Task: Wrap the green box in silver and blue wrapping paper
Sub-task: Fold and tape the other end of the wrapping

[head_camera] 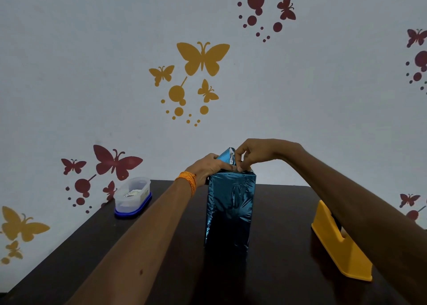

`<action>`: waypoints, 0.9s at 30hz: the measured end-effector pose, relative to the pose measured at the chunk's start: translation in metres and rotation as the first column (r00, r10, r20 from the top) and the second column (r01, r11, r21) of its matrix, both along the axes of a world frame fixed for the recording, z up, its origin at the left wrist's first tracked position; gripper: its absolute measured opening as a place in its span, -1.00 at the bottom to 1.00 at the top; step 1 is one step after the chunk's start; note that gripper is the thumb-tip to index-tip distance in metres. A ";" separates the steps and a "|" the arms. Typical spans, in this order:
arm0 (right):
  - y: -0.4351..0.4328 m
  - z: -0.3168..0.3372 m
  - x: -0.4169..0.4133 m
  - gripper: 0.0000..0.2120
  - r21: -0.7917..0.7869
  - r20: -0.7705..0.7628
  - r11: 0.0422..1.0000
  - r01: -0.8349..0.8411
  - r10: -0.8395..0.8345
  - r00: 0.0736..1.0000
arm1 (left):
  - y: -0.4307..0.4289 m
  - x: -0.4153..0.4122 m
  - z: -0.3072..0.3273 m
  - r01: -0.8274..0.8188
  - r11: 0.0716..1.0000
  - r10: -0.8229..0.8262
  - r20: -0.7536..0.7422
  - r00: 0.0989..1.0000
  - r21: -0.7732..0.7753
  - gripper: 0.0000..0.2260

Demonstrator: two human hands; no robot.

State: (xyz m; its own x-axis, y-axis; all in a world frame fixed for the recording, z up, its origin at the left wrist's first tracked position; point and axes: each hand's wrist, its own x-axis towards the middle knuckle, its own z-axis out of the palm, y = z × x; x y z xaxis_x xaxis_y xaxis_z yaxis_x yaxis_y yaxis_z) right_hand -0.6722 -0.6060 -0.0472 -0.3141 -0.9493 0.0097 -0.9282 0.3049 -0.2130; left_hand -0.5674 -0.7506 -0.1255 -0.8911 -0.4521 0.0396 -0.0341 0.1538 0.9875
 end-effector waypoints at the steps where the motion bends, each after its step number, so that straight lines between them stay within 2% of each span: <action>1: 0.000 0.000 0.000 -0.91 0.000 -0.011 1.000 0.011 -0.011 1.000 | 0.001 0.000 0.000 0.004 1.000 -0.004 0.000 1.000 0.000 -0.41; 7: 0.005 0.002 -0.003 -0.65 -0.009 -0.144 0.994 0.113 -0.113 0.983 | -0.002 -0.002 -0.001 0.016 1.000 -0.016 -0.010 1.000 0.010 -0.44; 10: 0.014 -0.006 -0.010 -0.54 -0.090 -0.131 0.978 0.187 -0.198 0.971 | -0.001 -0.001 -0.001 0.008 1.000 -0.007 -0.008 1.000 0.008 -0.44; 11: 0.019 -0.012 -0.013 -0.54 -0.122 -0.082 0.970 0.210 -0.221 0.972 | -0.001 -0.002 -0.001 0.010 1.000 -0.010 -0.010 1.000 0.006 -0.43; 13: 0.030 -0.032 -0.018 -0.56 -0.193 0.173 0.943 0.271 -0.239 0.955 | -0.001 -0.001 -0.001 0.009 1.000 -0.009 -0.016 1.000 0.022 -0.41; 15: 0.039 -0.056 -0.018 -0.60 -0.230 0.469 0.906 0.355 -0.217 0.856 | 0.000 -0.002 -0.001 0.015 0.999 -0.014 -0.017 1.000 0.029 -0.40; 18: 0.037 -0.085 -0.009 -0.64 -0.298 0.734 0.829 0.473 -0.118 0.669 | 0.002 -0.002 0.001 0.017 1.000 -0.017 -0.013 1.000 0.020 -0.41; 22: 0.026 -0.094 0.014 -0.68 -0.323 0.861 0.714 0.621 -0.051 0.507 | 0.000 0.001 -0.001 0.019 0.998 -0.018 -0.021 1.000 0.052 -0.40; 27: 0.024 -0.100 0.020 -0.76 -0.299 0.909 0.661 0.688 -0.020 0.415 | 0.000 -0.001 -0.002 0.041 0.998 -0.040 -0.031 0.999 0.050 -0.48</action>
State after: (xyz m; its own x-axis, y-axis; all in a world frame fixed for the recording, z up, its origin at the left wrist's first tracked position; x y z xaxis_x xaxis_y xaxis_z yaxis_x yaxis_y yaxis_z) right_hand -0.6525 -0.5819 -0.1477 -0.7893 -0.6141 0.0012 -0.0489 0.0609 -0.9969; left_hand -0.5680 -0.7502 -0.1277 -0.9074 -0.4180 0.0447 0.0012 0.1039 0.9946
